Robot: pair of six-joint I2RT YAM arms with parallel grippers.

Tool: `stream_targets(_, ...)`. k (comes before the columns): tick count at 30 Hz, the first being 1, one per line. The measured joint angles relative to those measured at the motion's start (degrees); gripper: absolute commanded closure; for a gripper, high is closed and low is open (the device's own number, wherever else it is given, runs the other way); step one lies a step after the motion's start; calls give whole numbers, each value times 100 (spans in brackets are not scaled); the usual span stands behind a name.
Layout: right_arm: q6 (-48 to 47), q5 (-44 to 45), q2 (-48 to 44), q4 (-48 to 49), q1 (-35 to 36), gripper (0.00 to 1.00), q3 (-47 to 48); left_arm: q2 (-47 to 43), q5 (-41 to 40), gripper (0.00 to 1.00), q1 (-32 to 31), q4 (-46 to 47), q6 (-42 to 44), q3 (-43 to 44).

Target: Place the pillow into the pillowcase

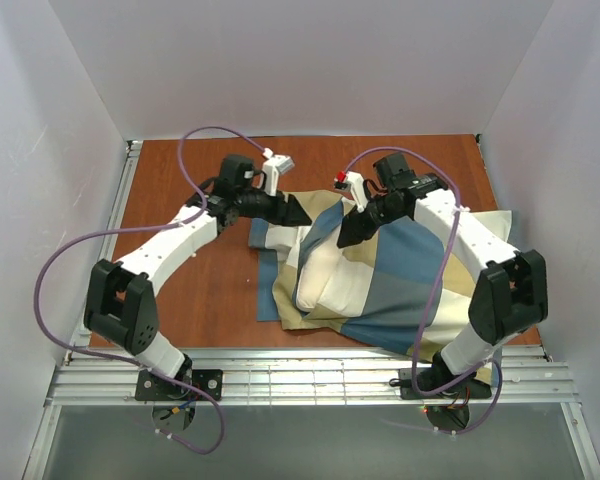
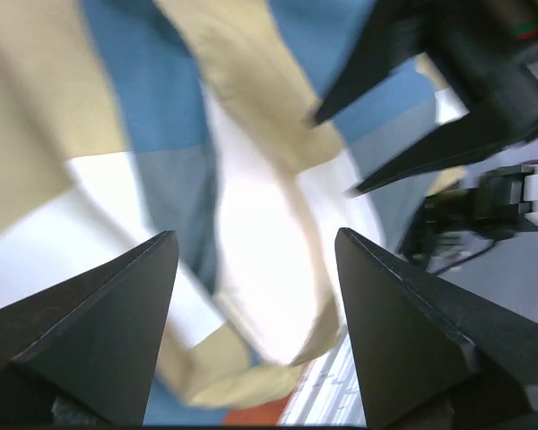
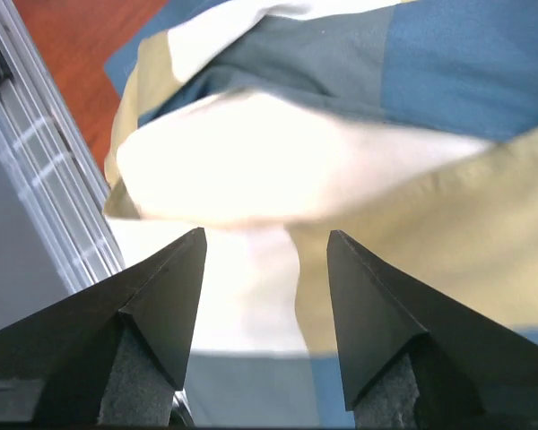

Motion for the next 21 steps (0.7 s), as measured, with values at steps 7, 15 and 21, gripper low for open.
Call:
stream_targets(7, -927, 791, -772, -1032, -660, 51, 208, -603, -935, 30, 374, -857, 1429, -199)
stream_targets(15, -1537, 1670, -634, -1261, -2114, 60, -1329, 374, -911, 38, 417, -1270, 1759, -177)
stream_targets(21, -1526, 1609, -400, -1316, -2055, 64, -1257, -581, -1244, 49, -428, -1207, 2002, -710)
